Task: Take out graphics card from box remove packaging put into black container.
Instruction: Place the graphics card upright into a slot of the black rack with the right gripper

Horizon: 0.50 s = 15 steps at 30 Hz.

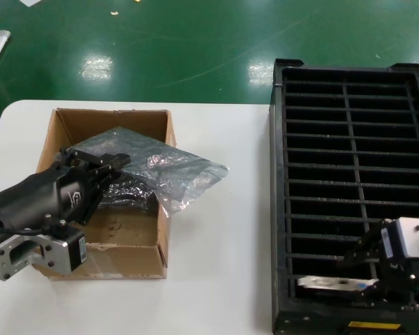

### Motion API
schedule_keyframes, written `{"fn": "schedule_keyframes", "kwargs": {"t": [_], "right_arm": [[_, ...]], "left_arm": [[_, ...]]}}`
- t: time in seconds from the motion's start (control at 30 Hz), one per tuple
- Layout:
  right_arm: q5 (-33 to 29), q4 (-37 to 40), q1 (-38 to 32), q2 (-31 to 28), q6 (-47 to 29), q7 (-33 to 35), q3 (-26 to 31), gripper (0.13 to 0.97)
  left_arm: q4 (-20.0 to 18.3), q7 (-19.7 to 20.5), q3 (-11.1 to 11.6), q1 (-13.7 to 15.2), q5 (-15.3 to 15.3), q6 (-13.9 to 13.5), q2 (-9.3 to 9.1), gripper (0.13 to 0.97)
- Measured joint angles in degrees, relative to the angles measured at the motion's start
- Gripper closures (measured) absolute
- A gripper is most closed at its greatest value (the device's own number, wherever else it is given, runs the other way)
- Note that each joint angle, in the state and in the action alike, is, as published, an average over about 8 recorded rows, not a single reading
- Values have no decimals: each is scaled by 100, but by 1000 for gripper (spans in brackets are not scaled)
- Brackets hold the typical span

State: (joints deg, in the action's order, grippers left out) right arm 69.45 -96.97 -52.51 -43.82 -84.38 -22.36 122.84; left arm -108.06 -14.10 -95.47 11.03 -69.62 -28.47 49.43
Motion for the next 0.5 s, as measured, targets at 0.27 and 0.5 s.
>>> {"fn": "schedule_keyframes", "kwargs": {"t": [0.27, 0.5], "right_arm": [[172, -173, -10, -127, 93, -110, -239, 734], [250, -154, 455, -101, 1168, -67, -815, 642]], "left_arm": [[0, 0, 0, 0, 0, 0, 0, 959], [0, 0, 0, 0, 0, 0, 0, 959]]}}
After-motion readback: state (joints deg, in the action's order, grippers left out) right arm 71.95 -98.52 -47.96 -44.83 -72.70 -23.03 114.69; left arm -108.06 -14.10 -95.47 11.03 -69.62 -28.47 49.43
